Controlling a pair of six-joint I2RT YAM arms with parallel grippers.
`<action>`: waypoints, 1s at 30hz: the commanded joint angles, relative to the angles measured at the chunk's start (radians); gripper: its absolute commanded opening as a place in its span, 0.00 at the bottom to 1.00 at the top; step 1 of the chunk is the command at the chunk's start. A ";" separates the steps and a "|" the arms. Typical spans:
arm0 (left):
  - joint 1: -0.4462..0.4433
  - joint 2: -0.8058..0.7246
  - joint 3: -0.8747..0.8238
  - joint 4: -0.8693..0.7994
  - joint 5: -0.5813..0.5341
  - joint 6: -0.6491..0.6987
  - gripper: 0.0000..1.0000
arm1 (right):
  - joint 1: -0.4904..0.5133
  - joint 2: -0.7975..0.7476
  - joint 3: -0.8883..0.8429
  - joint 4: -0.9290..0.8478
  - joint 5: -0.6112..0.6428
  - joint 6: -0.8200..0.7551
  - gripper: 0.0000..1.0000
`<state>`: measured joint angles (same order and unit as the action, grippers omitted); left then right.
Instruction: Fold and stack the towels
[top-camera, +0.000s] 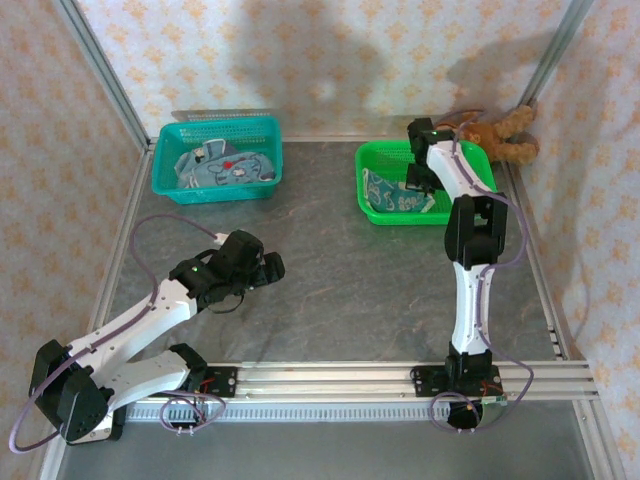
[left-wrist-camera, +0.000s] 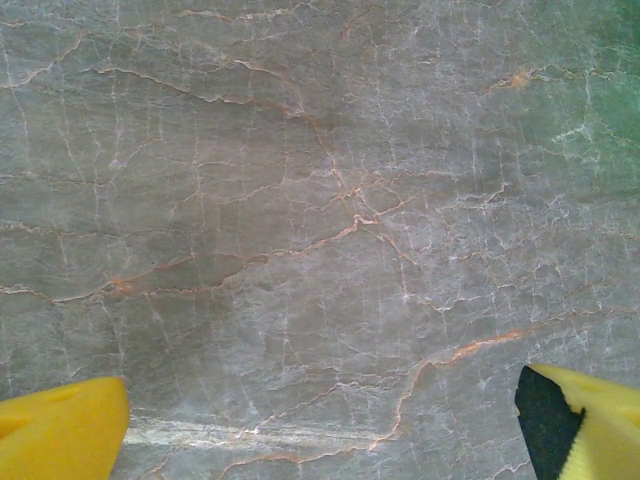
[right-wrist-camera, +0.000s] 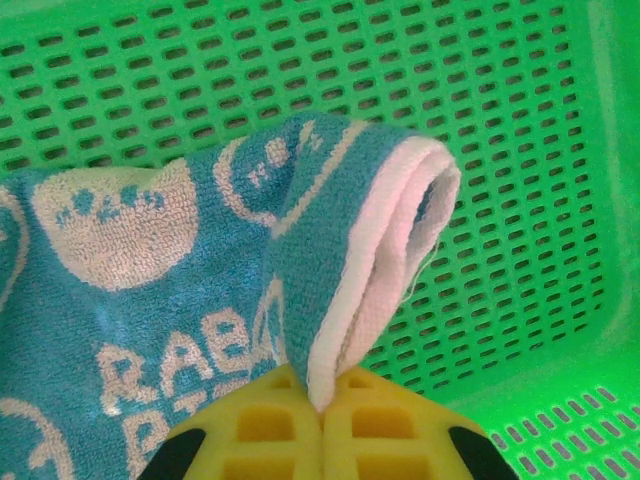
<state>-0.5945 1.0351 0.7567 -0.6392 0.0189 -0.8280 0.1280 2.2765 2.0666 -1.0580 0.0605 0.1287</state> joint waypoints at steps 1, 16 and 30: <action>0.010 -0.007 0.010 -0.022 -0.004 0.016 1.00 | 0.003 0.004 0.037 -0.017 0.046 -0.011 0.00; 0.013 -0.007 0.005 -0.017 0.006 0.014 1.00 | -0.014 -0.034 0.058 -0.040 0.165 -0.049 0.00; 0.014 0.005 0.008 -0.012 0.014 0.015 1.00 | -0.028 -0.046 0.057 -0.043 0.228 -0.053 0.00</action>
<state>-0.5926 1.0351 0.7567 -0.6392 0.0296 -0.8280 0.1123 2.2784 2.0930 -1.0698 0.2329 0.0860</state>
